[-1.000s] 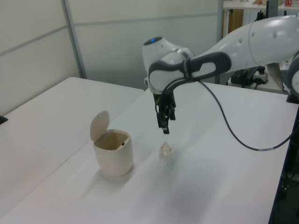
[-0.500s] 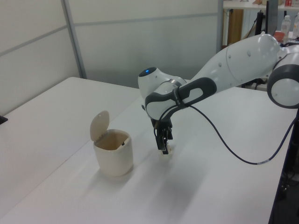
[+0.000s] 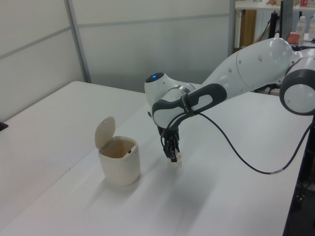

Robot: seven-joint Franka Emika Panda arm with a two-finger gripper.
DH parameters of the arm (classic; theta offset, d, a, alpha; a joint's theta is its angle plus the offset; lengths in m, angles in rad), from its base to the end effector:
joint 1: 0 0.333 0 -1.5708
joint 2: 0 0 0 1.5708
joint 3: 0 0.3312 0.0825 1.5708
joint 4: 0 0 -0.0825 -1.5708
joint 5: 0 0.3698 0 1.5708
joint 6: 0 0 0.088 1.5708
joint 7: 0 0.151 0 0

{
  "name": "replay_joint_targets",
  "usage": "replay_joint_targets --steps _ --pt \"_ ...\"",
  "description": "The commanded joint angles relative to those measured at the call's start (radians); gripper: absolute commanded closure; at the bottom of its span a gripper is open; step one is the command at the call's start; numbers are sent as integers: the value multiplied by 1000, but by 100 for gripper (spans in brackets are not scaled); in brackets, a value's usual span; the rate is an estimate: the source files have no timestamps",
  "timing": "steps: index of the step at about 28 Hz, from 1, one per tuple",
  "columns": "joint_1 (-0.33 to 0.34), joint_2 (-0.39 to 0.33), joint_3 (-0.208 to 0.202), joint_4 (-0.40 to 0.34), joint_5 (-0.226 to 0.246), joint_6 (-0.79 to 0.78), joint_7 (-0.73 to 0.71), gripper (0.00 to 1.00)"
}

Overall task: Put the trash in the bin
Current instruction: 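Close the gripper on the paper and lift it, then carry the held paper over the open cream bin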

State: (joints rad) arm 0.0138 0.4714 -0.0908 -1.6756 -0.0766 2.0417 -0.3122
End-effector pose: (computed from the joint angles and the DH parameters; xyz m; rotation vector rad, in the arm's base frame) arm 0.6488 -0.0522 0.3005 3.0198 0.4275 -0.1876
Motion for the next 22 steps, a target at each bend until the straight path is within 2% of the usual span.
replay_joint_targets --steps 1,9,12,15,16,17,19,22 --pt "6 -33 0 -9 -17 6 -16 61" --pt "26 -148 5 36 3 15 -5 61" --pt "32 -169 23 76 14 18 -4 60" --pt "32 -162 46 100 69 28 -4 60" --pt "32 -160 55 103 127 73 -5 58" --pt "34 -158 57 102 150 110 -5 55" --pt "46 -157 66 91 173 178 -5 54" --pt "70 -133 72 86 176 248 -4 54"
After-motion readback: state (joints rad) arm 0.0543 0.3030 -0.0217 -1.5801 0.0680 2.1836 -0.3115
